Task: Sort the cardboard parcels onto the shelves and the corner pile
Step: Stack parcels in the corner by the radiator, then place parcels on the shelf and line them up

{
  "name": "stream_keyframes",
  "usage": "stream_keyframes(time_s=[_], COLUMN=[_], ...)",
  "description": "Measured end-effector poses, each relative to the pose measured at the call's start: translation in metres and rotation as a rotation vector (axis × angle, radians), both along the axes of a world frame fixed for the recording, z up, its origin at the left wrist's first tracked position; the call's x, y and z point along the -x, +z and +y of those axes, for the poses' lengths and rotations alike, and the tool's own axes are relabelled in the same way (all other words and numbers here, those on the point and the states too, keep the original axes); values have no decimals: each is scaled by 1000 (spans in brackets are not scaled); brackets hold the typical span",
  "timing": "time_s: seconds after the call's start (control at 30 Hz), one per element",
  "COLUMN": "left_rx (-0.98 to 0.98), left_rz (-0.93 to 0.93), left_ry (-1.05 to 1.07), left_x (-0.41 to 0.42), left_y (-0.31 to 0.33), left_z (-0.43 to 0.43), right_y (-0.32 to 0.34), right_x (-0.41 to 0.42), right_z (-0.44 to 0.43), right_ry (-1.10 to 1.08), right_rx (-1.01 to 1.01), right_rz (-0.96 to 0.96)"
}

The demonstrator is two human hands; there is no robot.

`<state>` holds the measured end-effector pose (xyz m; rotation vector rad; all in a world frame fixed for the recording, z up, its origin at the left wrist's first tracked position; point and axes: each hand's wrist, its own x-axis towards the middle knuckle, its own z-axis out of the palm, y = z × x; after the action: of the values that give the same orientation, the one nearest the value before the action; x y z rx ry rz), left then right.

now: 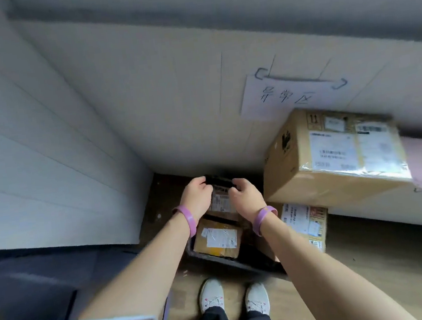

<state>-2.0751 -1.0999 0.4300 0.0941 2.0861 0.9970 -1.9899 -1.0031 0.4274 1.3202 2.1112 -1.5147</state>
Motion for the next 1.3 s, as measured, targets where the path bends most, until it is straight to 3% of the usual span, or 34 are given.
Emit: stream_keyframes(time_s=[0.37,0.7,1.3], left_rx=[-222,-352,-202], left_rz=[155,398,772], left_ry=[102,367,979], left_x=[-32,-134,-311], left_y=[199,320,433], left_z=[-1,-78,-340], right_y=[202,314,421], right_x=[-8,-74,-161], right_z=[-3,-48,-331], right_ry=[132,407,1057], right_rx=[-128,-192,3], right_rz=[250,499,858])
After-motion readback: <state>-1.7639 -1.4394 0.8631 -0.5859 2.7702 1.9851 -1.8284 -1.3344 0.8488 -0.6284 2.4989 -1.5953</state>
